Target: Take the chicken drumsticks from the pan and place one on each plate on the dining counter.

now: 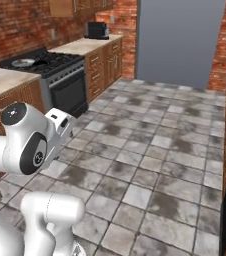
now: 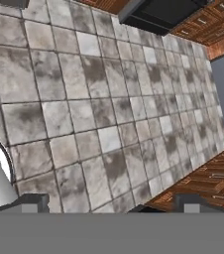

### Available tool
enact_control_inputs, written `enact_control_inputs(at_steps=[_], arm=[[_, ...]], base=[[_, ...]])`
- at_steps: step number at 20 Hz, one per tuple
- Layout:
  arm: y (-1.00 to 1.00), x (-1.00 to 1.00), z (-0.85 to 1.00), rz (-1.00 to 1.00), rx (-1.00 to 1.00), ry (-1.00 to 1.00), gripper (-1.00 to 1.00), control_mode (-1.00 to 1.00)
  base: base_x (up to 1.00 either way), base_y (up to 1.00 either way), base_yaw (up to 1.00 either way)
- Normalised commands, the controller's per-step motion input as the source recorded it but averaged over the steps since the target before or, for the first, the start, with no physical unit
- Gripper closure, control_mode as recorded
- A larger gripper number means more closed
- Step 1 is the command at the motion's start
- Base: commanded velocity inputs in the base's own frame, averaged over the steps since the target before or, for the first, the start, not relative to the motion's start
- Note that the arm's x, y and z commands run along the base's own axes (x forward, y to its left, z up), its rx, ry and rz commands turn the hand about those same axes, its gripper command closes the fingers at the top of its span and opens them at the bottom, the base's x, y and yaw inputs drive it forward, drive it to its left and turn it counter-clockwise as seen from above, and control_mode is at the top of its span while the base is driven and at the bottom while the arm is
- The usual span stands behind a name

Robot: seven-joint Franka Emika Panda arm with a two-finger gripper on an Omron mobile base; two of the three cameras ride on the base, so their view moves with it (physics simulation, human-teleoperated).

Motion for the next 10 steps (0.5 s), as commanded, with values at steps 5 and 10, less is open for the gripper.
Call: enact_control_inputs(at_steps=[5, 10], arm=[[0.0, 0.0, 0.0, 0.0, 0.0, 0.0, -1.0, 1.0], [0.0, 0.0, 0.0, 0.0, 0.0, 0.0, -1.0, 1.0]], base=[[1.0, 0.26, 0.08], [1.0, 0.0, 0.17]])
